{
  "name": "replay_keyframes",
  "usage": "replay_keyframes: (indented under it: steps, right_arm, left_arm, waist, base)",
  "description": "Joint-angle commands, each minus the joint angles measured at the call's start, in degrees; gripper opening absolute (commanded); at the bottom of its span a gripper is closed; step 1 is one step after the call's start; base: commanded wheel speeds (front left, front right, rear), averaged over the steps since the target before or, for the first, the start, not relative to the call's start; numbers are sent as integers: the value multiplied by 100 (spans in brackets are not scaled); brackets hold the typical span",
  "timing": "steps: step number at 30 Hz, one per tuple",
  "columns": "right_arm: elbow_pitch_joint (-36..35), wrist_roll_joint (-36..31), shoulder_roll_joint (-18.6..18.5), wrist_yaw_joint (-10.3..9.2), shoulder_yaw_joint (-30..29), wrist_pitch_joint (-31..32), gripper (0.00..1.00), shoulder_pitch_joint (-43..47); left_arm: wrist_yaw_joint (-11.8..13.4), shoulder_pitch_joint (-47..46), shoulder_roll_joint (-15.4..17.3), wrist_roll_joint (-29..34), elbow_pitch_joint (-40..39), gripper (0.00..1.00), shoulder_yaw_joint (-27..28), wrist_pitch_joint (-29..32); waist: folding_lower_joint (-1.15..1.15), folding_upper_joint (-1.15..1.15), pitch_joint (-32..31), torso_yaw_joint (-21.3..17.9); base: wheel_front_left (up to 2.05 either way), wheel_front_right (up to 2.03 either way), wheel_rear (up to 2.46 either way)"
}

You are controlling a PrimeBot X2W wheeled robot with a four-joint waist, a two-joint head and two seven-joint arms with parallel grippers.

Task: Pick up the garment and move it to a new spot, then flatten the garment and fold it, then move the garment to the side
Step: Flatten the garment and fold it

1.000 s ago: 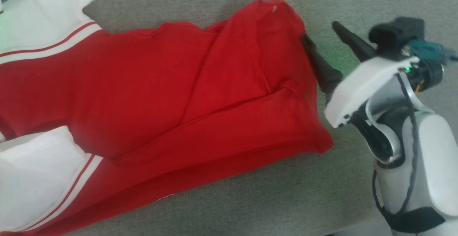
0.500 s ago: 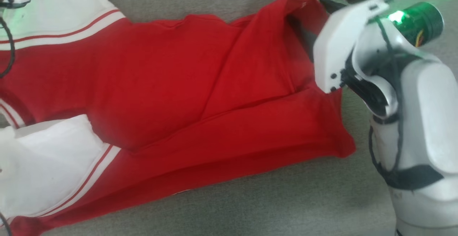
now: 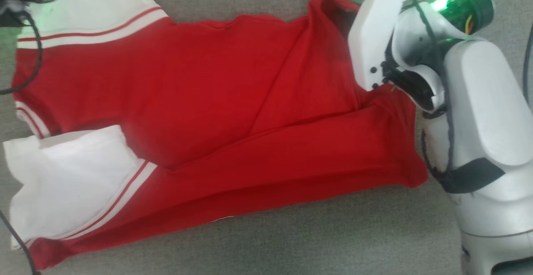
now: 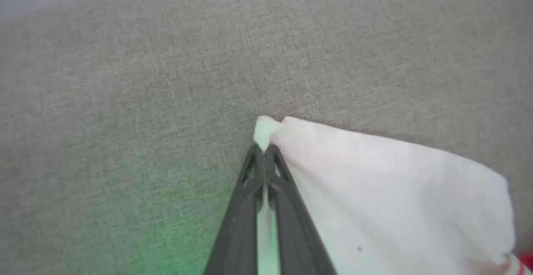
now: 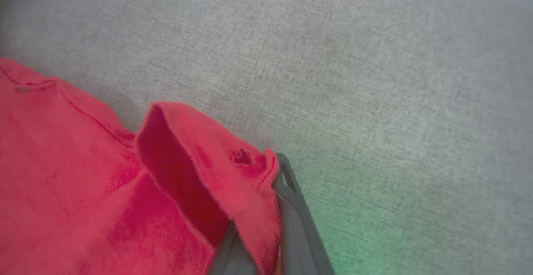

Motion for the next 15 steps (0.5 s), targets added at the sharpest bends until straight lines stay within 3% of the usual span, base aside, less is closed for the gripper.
replay_keyframes:
  steps: [1,15]
  right_arm:
    - [-22,64,-58,0,-35,-81,0,56]
    - [-543,428,-909,0,-359,-252,0,884]
  left_arm:
    - [-37,123,-32,-22,44,0,-45,15]
    - [-99,423,-4,-159,-747,0,-200,-59]
  waist:
    - [0,0,-122,91]
    - [0,0,-1066,771]
  base:
    - [0,0,0]
    - [0,0,0]
